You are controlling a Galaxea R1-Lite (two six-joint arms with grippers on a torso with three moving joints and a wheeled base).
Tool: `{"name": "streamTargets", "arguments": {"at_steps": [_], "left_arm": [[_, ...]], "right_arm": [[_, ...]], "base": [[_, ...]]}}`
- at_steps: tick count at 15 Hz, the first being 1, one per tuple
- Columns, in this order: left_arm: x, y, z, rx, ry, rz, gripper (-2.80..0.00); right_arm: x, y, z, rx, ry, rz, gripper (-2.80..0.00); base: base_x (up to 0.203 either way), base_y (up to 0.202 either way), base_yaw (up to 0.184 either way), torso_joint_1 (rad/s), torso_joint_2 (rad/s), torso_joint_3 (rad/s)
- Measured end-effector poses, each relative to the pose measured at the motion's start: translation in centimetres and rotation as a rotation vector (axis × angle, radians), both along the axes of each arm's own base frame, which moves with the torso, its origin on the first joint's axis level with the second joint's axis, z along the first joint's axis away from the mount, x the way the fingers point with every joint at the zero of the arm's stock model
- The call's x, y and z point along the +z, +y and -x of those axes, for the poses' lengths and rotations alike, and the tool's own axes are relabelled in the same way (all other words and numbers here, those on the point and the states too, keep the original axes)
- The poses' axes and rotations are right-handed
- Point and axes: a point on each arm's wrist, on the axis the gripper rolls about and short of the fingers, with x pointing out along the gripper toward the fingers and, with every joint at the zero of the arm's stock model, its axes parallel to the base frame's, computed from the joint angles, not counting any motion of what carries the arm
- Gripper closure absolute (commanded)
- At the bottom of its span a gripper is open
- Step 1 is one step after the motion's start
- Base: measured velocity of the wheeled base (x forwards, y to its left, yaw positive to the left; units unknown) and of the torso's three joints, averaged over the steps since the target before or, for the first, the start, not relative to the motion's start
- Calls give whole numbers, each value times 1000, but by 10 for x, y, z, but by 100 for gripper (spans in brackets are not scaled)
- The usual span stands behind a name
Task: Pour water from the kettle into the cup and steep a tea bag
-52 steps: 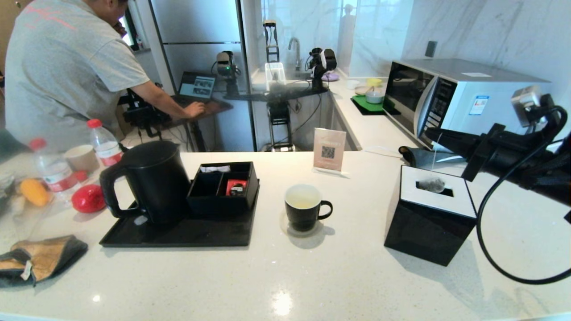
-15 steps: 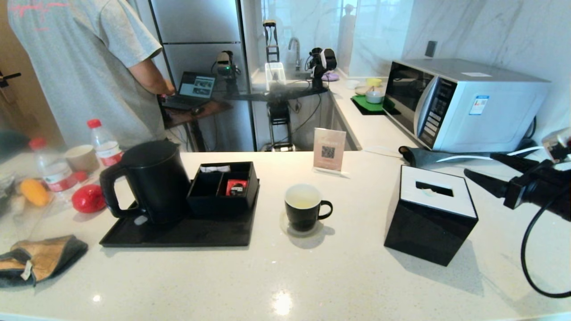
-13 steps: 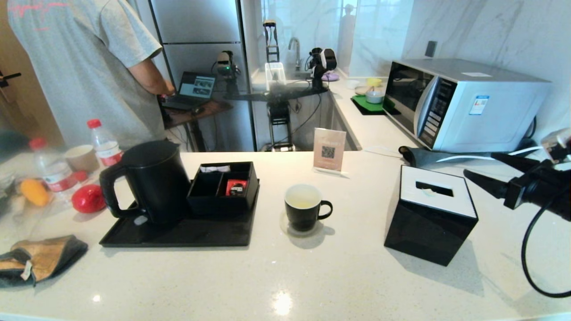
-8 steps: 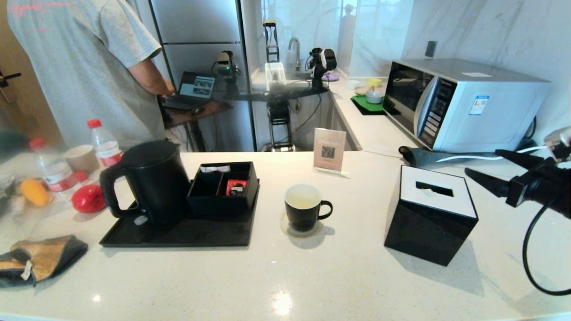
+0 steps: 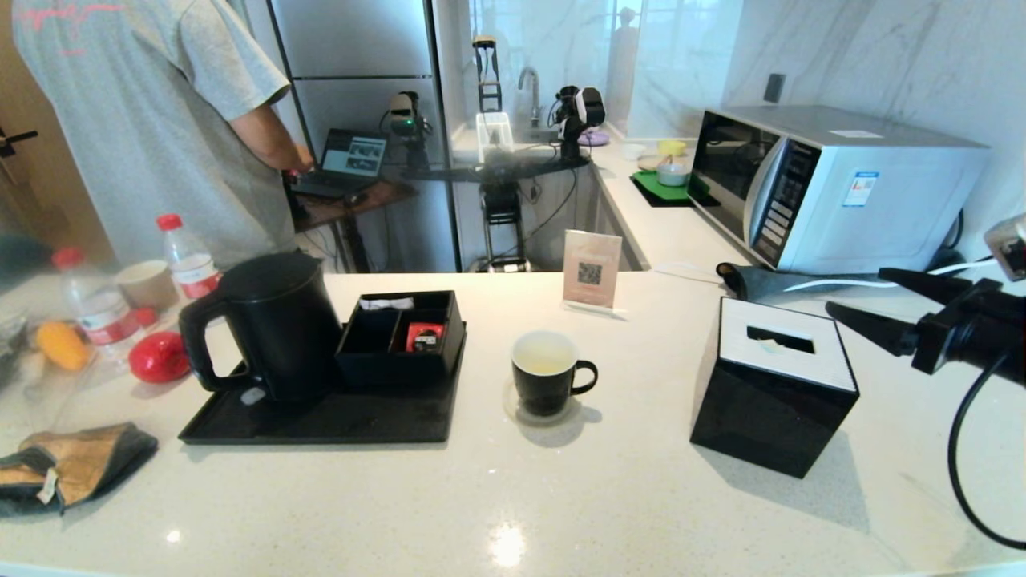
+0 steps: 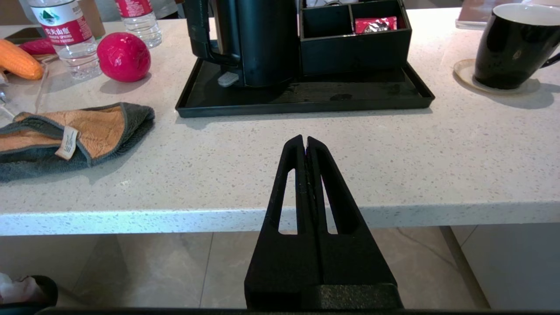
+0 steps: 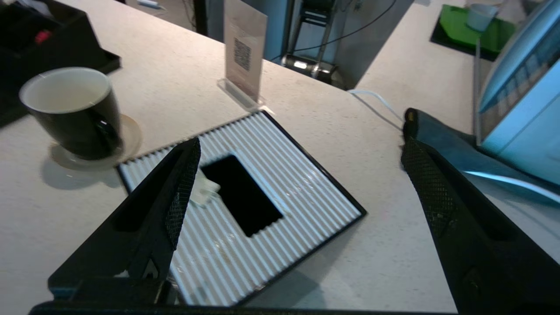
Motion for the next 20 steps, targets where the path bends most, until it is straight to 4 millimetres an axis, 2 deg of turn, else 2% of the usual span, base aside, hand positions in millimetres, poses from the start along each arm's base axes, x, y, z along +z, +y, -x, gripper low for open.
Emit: {"name": "streamTargets", "arguments": {"at_steps": [4,5,11,15,20], "left_arm": [[0,0,0,0,0,0,0],[0,0,0,0,0,0,0],[0,0,0,0,0,0,0],[0,0,0,0,0,-1,0],[0,0,0,0,0,0,0]], "right_arm": [[29,7,7,13,59,-40,-280],[34,8,9,16,68,-43,0],[52,18,21,41,200,-92,0],[73,38,26,37,415,-317,0],[66,58,28,13,612,-498,0]], "base": [[0,0,0,0,0,0],[0,0,0,0,0,0],[0,0,0,0,0,0],[0,0,0,0,0,0],[0,0,0,0,0,0]]}}
